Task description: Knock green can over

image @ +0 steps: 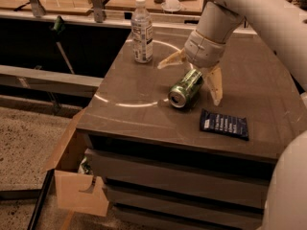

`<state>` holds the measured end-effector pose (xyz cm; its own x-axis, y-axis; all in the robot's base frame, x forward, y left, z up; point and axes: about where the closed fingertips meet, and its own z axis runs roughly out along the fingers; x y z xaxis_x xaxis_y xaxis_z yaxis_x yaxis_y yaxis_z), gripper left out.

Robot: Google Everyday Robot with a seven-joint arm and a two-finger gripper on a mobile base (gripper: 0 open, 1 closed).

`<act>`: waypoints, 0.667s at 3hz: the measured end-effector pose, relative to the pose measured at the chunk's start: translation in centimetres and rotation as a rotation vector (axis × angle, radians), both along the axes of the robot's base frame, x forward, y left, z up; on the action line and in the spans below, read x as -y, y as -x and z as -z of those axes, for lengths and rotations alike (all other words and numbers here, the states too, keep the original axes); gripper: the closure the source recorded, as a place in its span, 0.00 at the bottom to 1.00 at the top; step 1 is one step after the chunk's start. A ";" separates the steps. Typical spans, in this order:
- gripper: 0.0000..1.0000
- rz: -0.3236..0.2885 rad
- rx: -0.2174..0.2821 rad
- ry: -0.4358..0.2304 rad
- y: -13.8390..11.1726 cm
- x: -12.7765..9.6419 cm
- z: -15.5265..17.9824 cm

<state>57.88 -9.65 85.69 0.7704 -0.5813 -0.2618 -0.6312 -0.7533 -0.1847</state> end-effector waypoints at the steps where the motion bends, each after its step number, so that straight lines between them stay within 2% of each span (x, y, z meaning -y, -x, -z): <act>1: 0.00 0.006 -0.001 -0.006 0.3 0.1 -0.4; 2: 0.00 0.014 0.003 -0.016 0.5 0.2 -0.7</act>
Offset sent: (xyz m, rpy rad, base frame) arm -0.0308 -0.0171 0.0150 -0.0109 0.0697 0.0028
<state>57.43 -9.87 86.44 0.7630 -0.5879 -0.2689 -0.6411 -0.7414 -0.1982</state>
